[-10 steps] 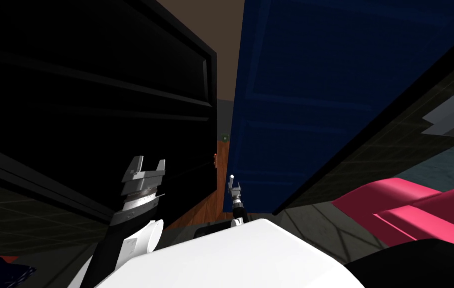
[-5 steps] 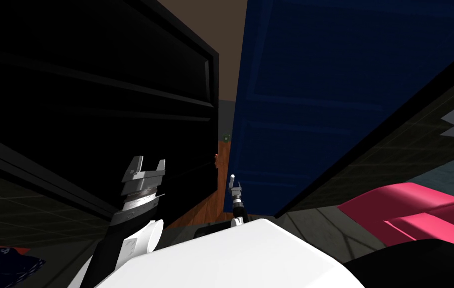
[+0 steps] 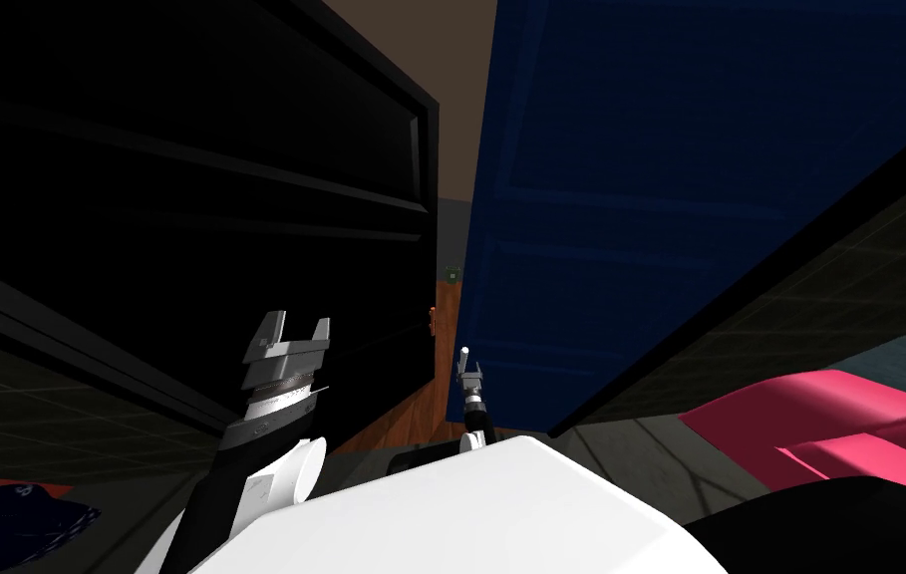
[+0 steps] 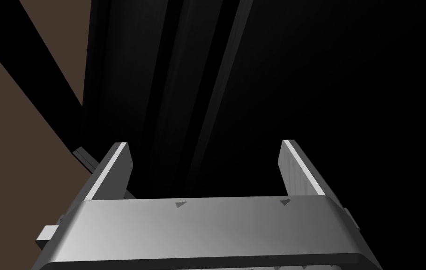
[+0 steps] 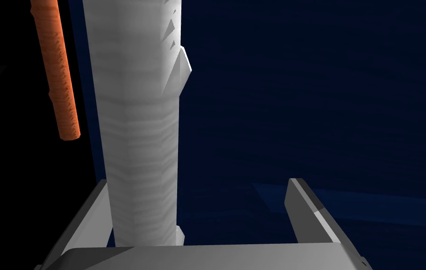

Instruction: Push the door open

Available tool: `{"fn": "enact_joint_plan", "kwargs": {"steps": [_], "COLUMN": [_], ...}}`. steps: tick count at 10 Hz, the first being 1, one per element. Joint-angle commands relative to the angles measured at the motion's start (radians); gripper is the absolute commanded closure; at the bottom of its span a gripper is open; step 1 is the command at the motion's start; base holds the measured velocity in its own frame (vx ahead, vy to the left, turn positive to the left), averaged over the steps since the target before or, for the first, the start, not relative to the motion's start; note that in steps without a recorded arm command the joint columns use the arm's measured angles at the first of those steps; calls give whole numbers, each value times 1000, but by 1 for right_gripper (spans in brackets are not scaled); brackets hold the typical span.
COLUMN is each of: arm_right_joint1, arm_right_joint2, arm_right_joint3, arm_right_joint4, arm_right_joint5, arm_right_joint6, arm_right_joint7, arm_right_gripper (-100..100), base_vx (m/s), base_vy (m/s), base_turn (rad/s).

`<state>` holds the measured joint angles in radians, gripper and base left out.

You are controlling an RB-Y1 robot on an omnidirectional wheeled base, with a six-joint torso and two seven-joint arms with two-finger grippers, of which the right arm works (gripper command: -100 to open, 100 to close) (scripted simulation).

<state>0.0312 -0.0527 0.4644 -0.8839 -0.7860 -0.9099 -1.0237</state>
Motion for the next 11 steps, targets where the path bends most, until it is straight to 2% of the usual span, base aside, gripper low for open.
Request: {"fn": "enact_joint_plan", "kwargs": {"steps": [1, 2, 3, 10, 11], "arm_right_joint1": [-1, -1, -6, -6, -11], "arm_right_joint2": [-26, -26, -24, -24, -23], "arm_right_joint3": [-28, -28, -43, -43, -58], "arm_right_joint4": [2, 2, 8, 8, 15], "arm_right_joint5": [-10, -10, -19, -19, -29], "arm_right_joint6": [-22, -22, -29, -29, -36], "arm_right_joint7": [-4, -4, 1, 1, 6], "arm_right_gripper": [100, 100, 100, 100, 100], "base_vx": [12, 1, 8, 6, 9], "base_vy": [-1, 12, -11, -2, -10], "base_turn": [17, 5, 78, 8, 80]}}
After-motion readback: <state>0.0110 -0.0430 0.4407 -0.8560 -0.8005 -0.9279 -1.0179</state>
